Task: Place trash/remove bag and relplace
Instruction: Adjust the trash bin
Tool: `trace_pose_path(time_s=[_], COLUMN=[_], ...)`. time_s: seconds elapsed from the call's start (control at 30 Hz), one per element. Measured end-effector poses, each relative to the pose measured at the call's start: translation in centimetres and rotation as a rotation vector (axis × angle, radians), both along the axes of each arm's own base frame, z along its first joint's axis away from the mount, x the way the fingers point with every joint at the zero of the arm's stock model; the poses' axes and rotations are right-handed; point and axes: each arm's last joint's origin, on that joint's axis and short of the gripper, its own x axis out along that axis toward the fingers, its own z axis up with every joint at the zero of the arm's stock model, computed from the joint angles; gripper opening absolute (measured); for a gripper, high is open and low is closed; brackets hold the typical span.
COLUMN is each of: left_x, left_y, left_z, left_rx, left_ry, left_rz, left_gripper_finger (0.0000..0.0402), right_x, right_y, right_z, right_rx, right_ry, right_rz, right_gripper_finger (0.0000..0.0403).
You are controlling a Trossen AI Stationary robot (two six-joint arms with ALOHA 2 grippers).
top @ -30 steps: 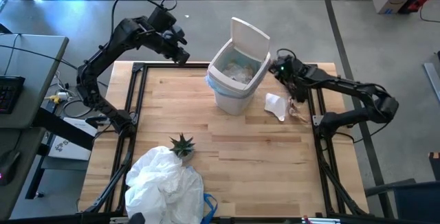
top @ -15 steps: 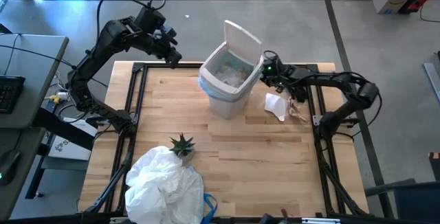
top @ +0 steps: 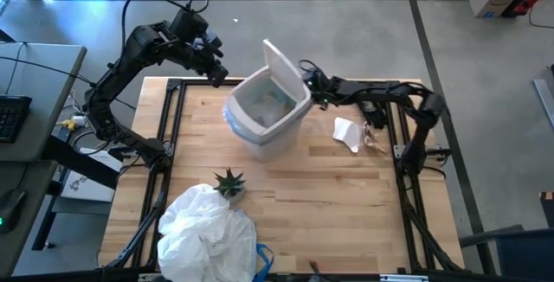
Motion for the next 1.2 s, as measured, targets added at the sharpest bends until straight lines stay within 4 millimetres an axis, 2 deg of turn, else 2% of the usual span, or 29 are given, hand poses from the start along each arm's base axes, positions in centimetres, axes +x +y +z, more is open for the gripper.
trace_pose_path(time_s=[0.13,0.33,0.53,0.7,0.83,1.03,1.2], left_x=[0.0,0.0,0.0,-0.1,-0.3,-1.0,-1.8], left_y=[0.0,0.0,0.1,0.2,0.3,0.0,-0.6], left_z=[0.0,0.0,0.0,0.0,-0.1,-0.3,0.3], left_rx=[0.002,0.007,0.015,0.049,0.05,0.069,0.092], left_ry=[0.0,0.003,0.0,0.028,0.054,0.137,0.133], left_rz=[-0.001,-0.006,-0.007,0.013,0.03,0.068,0.076], left_gripper_finger=[0.0,0.0,0.0,0.0,0.0,0.0,0.0], right_x=[2.8,5.9,8.8,10.6,9.8,6.4,3.6], right_y=[-1.0,-2.1,-1.8,-1.9,-2.6,-4.7,-4.4], right_z=[0.7,0.9,1.1,1.3,2.2,5.1,6.9], right_rx=[-0.018,-0.015,-0.041,-0.056,-0.094,-0.066,0.047], right_ry=[0.0,0.051,0.014,-0.008,0.165,0.493,0.729], right_rz=[0.067,0.188,0.318,0.411,0.331,0.296,0.345], right_gripper_finger=[0.0,0.0,0.0,0.0,0.0,0.0,0.0])
